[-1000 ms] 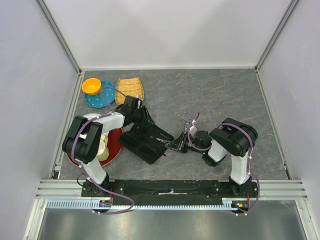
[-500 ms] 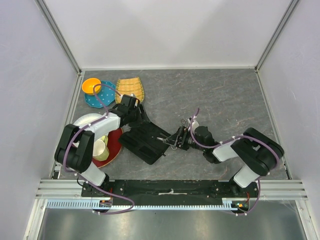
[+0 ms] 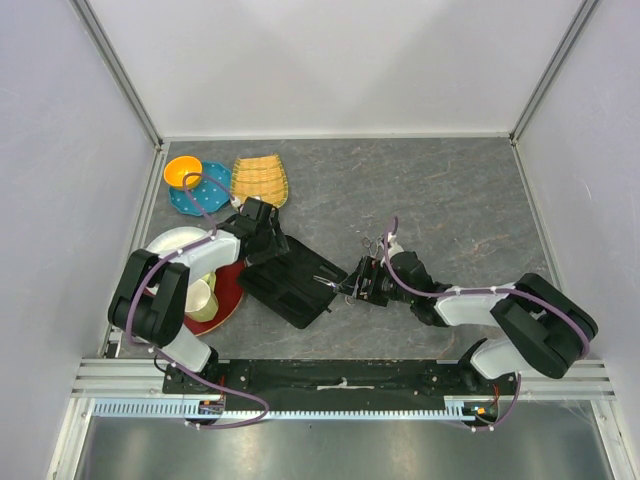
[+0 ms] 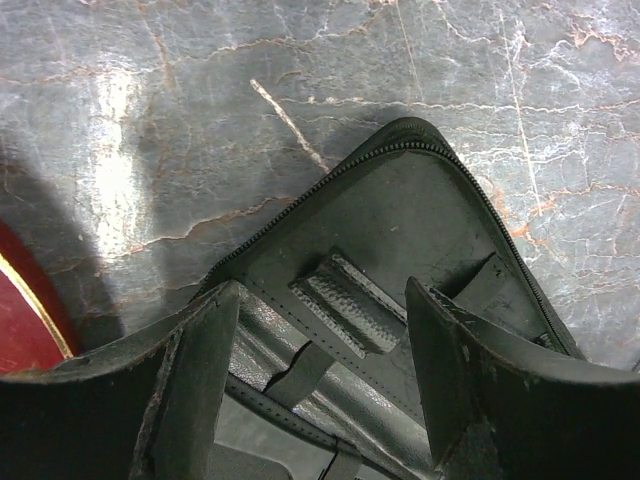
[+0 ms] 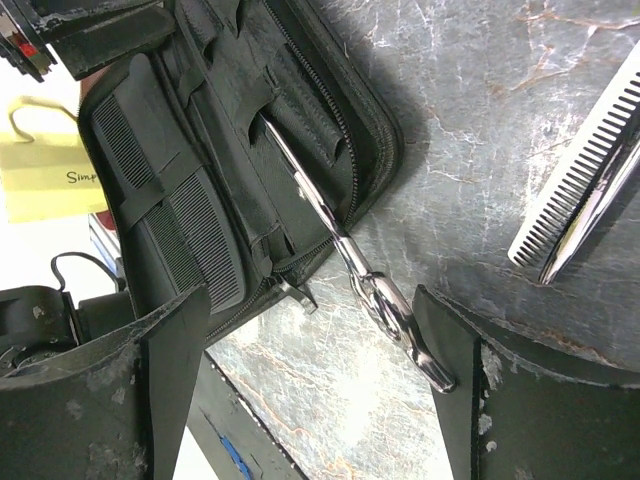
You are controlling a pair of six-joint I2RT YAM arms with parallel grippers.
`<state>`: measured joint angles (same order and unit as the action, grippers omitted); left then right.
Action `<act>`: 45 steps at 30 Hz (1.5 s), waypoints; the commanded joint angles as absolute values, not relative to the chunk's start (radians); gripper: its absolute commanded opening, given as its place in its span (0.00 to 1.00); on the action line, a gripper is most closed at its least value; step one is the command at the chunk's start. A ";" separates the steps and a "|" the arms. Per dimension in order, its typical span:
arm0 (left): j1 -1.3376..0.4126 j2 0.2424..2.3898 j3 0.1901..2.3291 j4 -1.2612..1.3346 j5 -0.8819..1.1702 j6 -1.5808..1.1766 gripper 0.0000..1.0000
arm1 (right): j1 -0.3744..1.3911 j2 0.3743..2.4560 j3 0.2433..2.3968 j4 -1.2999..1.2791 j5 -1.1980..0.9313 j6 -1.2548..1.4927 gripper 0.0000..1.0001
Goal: Sort the hair-cutting tools
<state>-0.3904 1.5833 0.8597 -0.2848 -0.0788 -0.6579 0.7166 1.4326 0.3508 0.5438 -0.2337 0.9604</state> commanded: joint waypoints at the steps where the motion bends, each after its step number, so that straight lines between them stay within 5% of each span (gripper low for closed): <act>1: -0.394 1.542 0.847 -0.325 -0.167 -0.653 0.75 | 0.724 1.428 0.382 0.345 -0.164 0.925 0.89; 11: -0.396 1.537 0.799 -0.316 -0.132 -0.647 0.74 | 0.727 1.404 0.406 0.252 -0.107 0.914 0.66; 16: -0.399 1.520 0.753 -0.301 -0.091 -0.653 0.73 | 0.730 1.422 0.416 0.259 -0.110 0.914 0.65; 33: -0.546 1.352 0.574 -0.242 -0.014 -0.876 0.71 | 0.730 1.439 0.495 0.166 -0.112 0.787 0.81; 45: -0.548 1.224 0.710 -0.406 -0.251 -0.726 0.72 | 0.730 1.365 0.537 0.054 -0.066 0.710 0.90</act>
<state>-0.5457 1.2793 0.6331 -0.3286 -0.1181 -0.7868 0.7296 1.3918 0.5140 0.1574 -0.1200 0.7654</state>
